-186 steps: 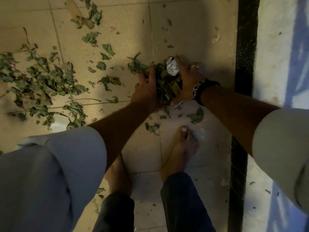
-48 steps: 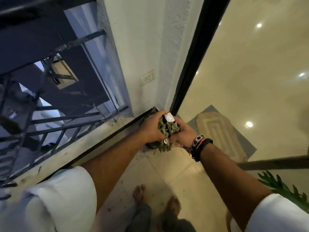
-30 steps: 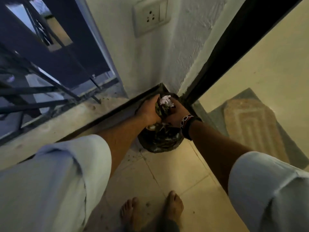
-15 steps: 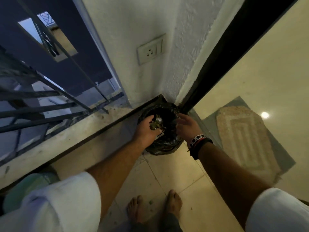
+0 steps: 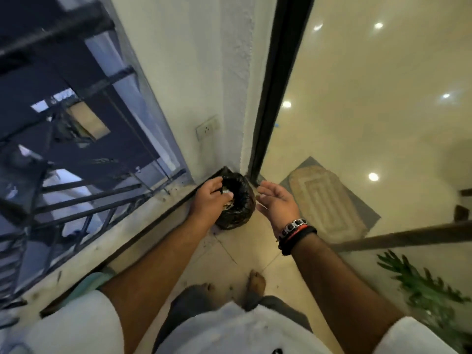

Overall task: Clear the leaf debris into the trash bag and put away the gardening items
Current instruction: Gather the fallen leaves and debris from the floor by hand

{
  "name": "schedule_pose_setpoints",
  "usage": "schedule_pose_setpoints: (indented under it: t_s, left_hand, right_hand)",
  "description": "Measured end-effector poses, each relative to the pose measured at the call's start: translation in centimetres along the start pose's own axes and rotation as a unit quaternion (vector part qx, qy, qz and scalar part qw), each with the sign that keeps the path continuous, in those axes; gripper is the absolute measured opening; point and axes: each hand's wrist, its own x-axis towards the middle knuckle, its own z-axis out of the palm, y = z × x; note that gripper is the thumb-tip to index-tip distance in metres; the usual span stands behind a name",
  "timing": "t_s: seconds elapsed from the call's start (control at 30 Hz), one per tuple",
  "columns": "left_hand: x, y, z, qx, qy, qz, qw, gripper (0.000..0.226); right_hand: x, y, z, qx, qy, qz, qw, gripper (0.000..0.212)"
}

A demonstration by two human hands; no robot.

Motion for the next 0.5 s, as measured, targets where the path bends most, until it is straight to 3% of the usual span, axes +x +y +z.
schedule_pose_setpoints:
  t_s: [0.23,0.5]
  left_hand:
    - [-6.2,3.7,-0.2,0.028,-0.108,0.090,0.990,0.053]
    - [-15.4,4.9,1.0,0.107,-0.267,0.175,0.941,0.051]
  right_hand:
    - [-8.4,0.4,-0.7,0.100,0.095,-0.056,0.989,0.035]
    - [-19.8,4.6,-3.6,0.228,0.252,-0.114,0.934,0.039]
